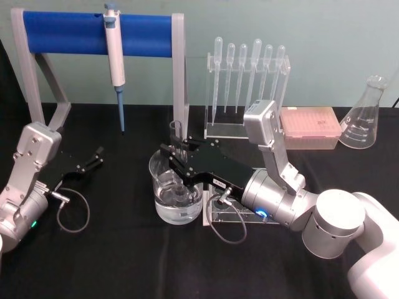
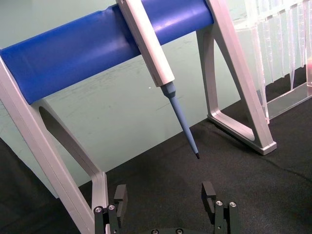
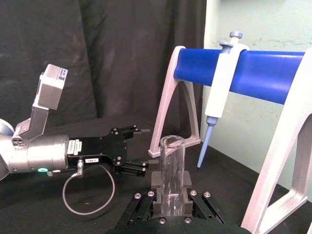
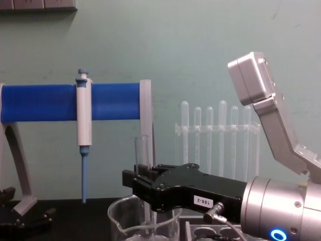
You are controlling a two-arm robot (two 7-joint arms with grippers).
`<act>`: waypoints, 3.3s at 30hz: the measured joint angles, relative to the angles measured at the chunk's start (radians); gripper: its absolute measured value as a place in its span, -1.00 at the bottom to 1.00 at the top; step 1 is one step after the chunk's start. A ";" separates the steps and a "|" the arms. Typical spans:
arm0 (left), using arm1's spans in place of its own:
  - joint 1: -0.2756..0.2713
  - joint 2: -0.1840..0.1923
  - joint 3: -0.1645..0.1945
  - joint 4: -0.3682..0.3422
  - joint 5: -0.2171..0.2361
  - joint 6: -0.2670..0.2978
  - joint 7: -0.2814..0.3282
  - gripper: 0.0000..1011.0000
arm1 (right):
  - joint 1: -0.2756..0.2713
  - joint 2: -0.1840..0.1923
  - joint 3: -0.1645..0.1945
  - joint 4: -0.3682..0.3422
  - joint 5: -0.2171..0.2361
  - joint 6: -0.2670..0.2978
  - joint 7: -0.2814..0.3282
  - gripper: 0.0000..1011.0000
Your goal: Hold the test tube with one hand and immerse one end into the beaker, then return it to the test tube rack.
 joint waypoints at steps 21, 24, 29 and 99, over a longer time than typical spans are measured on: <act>0.000 0.000 0.000 0.000 0.000 0.000 0.000 0.98 | 0.000 0.000 0.000 0.000 0.000 0.000 0.000 -0.56; 0.000 0.000 0.000 0.000 0.000 0.000 0.000 0.98 | 0.000 0.000 0.000 0.000 0.000 0.000 0.000 -0.56; 0.000 0.000 0.000 0.000 0.000 0.000 0.000 0.98 | 0.000 0.000 0.000 0.000 0.000 0.000 0.000 -0.56; 0.000 0.000 0.000 0.000 0.000 0.000 0.000 0.98 | 0.000 0.000 0.000 0.000 0.000 0.000 0.000 -0.56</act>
